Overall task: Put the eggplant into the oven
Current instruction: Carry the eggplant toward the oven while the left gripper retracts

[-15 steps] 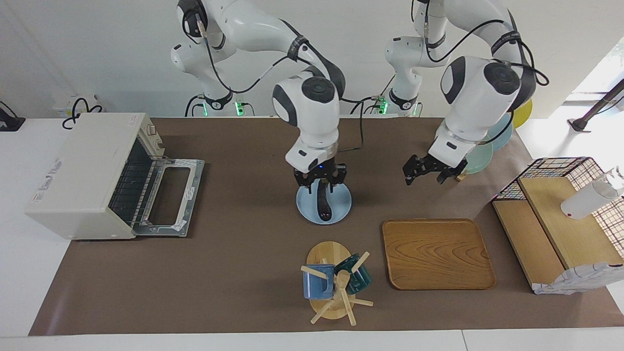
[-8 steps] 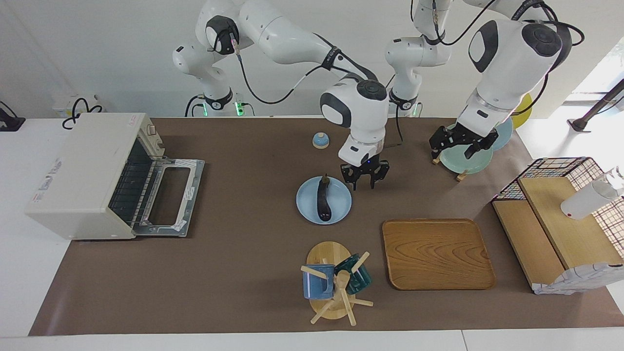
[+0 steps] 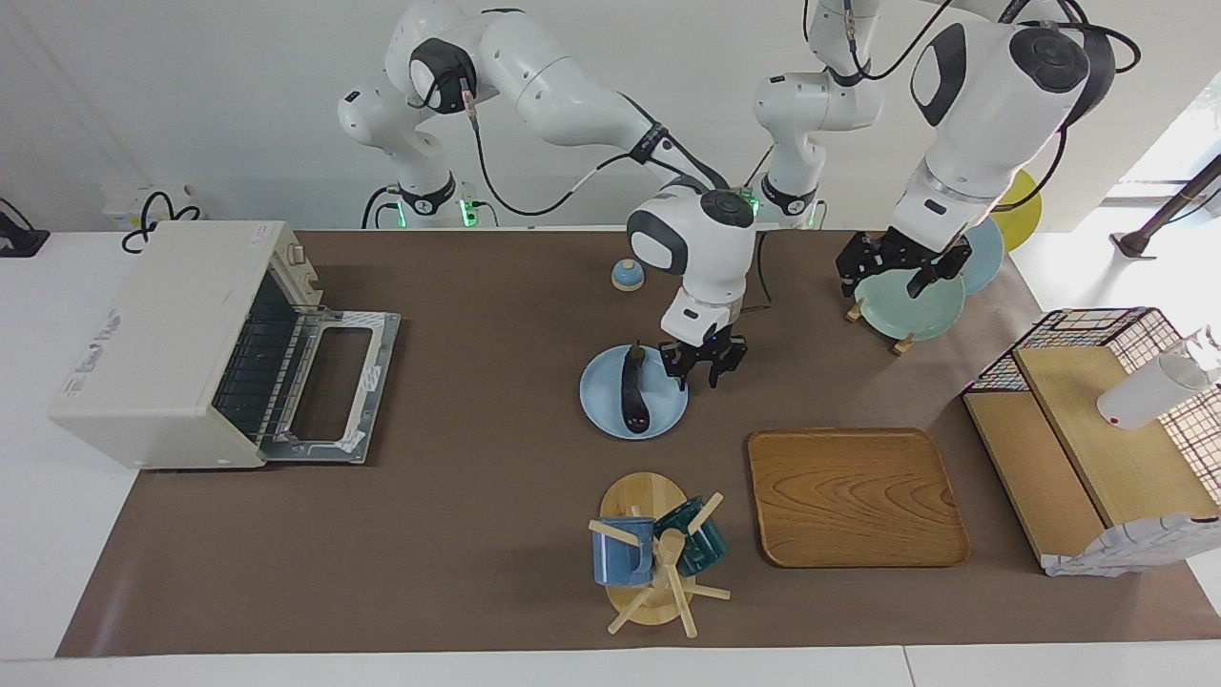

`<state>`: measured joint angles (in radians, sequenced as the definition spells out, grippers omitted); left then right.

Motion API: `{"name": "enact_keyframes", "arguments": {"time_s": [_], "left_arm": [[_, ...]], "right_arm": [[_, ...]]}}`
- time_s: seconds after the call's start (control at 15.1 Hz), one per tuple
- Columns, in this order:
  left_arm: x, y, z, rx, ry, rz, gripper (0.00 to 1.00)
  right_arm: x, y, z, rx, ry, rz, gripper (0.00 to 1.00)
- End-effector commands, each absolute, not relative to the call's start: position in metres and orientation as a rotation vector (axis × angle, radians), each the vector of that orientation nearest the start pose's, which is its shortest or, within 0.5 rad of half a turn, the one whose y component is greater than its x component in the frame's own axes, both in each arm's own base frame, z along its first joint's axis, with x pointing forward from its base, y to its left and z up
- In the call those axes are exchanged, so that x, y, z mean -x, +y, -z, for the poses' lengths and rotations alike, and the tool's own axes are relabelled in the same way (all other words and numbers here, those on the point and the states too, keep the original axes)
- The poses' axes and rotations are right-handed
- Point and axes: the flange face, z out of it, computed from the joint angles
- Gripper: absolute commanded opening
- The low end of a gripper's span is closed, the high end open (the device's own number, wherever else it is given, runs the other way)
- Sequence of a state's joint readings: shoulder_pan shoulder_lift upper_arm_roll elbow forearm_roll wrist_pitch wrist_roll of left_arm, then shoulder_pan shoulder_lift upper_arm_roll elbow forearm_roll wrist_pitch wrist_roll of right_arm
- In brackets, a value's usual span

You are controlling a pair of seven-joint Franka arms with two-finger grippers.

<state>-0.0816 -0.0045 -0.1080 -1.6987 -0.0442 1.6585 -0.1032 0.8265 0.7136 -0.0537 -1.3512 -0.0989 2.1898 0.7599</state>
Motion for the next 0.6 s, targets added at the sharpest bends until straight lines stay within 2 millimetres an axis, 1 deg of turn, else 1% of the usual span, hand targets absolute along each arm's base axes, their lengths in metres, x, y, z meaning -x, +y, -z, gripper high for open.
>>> {"name": "enact_keyframes", "arguments": {"time_s": [0.0,0.07,0.13,0.2,0.27,0.33,0.53], "left_arm": [[-0.5448,-0.1050,-0.5806,3.137,0.155,-0.112,1.00],[-0.5442,-0.1047,-0.5804,3.134,0.156,-0.126,1.00],[-0.5446,-0.1037,-0.5834,3.132,0.153,-0.130,1.00],[-0.5442,-0.1036,-0.5872,3.132,0.154,-0.135,1.00],[-0.5446,-0.1036,-0.5877,3.132,0.154,-0.135,1.00],[-0.5448,-0.1028,-0.5871,3.132,0.161,-0.135,1.00],[-0.5443,-0.1038,-0.5845,3.133,0.185,-0.133,1.00]], "right_arm": [[-0.5228,0.5132,-0.2963,3.120,-0.129,0.289,0.52],[-0.5218,0.5121,-0.2962,3.122,-0.130,0.289,0.52],[-0.5205,0.5105,-0.2934,3.129,-0.131,0.279,0.48],[-0.5194,0.5109,-0.2925,3.131,-0.133,0.276,0.39],[-0.5190,0.5102,-0.2927,3.139,-0.135,0.271,0.22],[-0.5178,0.5119,-0.2945,3.143,-0.142,0.268,0.00],[-0.5166,0.5103,-0.2987,3.189,-0.164,0.245,0.00]]}}
